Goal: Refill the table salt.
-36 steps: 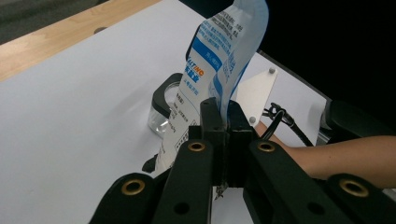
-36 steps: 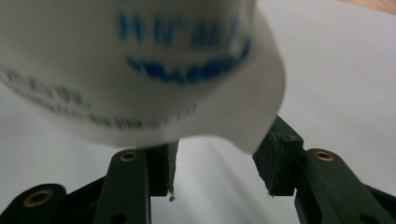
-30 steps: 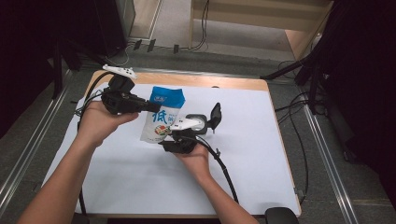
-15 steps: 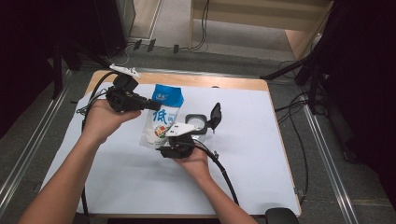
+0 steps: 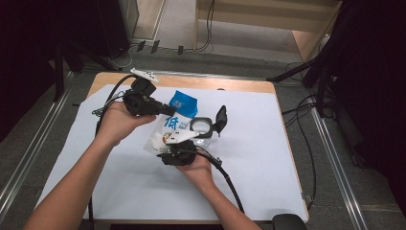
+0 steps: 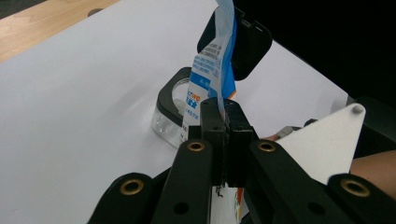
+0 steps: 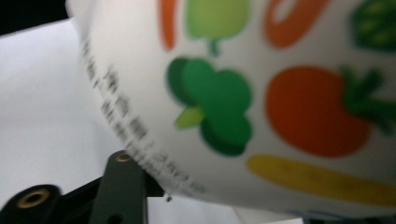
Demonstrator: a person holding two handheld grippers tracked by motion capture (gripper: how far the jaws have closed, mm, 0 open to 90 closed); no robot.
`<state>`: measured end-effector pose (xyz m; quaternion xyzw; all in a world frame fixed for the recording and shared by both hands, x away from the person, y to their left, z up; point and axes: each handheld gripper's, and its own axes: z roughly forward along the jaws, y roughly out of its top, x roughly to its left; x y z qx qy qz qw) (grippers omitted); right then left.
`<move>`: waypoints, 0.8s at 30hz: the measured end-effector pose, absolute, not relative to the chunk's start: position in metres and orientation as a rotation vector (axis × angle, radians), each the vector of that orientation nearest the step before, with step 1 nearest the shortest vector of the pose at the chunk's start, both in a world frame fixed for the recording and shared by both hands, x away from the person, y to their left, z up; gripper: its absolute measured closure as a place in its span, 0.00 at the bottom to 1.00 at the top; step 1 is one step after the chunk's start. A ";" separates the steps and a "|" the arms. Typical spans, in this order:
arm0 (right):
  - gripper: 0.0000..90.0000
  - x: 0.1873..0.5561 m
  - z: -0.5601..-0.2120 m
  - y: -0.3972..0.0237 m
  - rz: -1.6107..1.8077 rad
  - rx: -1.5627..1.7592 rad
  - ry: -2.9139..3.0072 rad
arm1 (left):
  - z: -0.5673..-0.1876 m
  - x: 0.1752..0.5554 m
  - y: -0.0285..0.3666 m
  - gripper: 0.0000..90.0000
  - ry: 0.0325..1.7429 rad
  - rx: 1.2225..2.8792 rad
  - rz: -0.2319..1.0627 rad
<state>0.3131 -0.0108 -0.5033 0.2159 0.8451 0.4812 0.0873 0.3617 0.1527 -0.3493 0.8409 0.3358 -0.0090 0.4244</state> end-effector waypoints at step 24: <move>0.55 0.311 -0.513 -0.019 1.415 0.756 2.450 | -0.365 0.378 0.130 1.00 0.827 2.142 -0.038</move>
